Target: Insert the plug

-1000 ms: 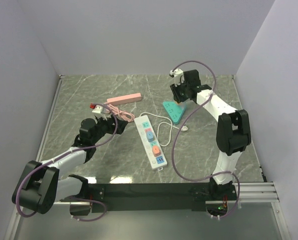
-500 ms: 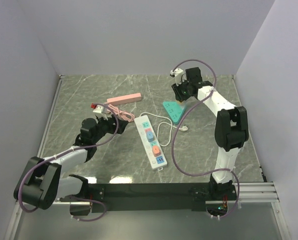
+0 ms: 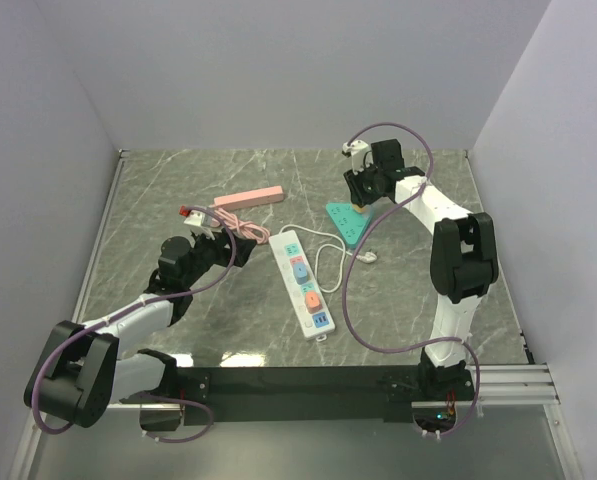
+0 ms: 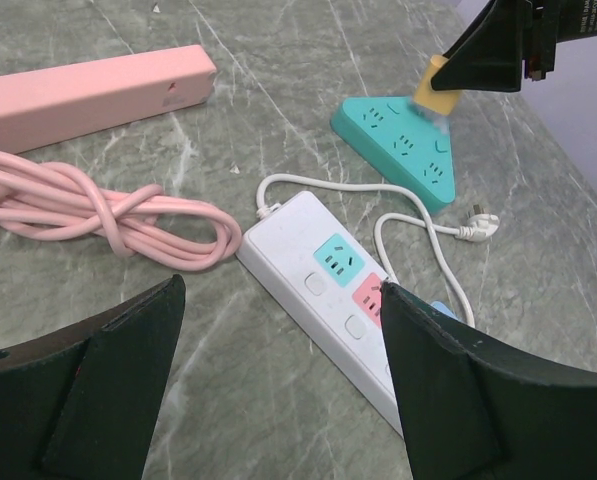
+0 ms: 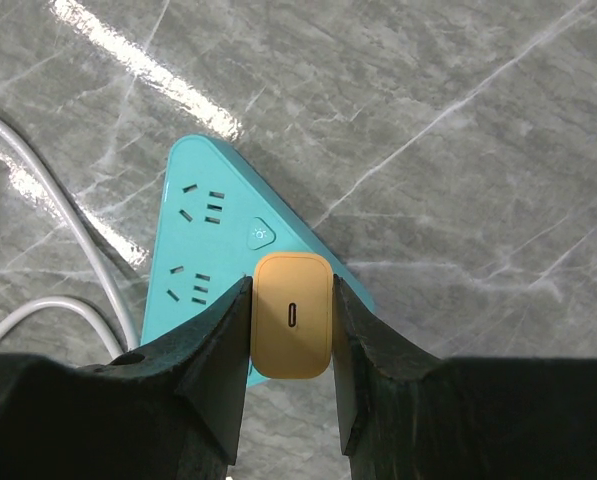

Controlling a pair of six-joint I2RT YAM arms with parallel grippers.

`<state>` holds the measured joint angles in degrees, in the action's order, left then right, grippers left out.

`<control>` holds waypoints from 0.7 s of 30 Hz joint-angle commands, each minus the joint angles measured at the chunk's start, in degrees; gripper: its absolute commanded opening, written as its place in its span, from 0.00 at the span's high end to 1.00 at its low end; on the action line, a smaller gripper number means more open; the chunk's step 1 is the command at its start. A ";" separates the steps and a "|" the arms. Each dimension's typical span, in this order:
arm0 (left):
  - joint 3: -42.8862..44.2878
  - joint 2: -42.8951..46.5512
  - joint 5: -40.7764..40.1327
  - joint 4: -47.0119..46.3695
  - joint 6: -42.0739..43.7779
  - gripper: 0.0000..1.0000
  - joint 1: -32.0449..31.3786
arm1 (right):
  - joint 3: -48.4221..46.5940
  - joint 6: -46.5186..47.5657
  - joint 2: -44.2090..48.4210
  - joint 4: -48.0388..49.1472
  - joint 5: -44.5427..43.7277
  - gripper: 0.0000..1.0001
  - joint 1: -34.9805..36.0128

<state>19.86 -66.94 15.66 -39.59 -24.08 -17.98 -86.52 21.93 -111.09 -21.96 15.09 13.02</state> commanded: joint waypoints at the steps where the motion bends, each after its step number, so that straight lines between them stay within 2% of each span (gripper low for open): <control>1: 0.01 0.32 1.30 -1.89 0.61 0.15 -0.22 | -0.75 -0.23 3.78 1.83 -0.76 1.00 1.13; 15: -0.61 0.93 1.13 -1.80 0.43 0.15 -0.22 | 1.09 -1.80 4.30 3.94 0.29 1.00 0.78; 18: -1.92 1.20 2.88 -4.43 1.04 0.15 -0.39 | 3.19 -3.21 5.26 6.65 0.20 1.00 0.61; 20: -2.63 0.76 3.59 -8.98 2.10 0.16 -3.62 | 4.16 -3.91 5.71 7.97 -0.24 1.00 0.61; 21: -2.89 -0.72 0.54 -10.14 4.63 0.16 -5.99 | 3.99 -3.74 5.53 7.72 -0.24 1.00 0.61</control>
<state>17.98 -67.02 16.34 -42.37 -23.18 -19.59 -83.00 19.40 -108.90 -17.93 14.70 13.72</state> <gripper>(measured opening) 0.846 0.408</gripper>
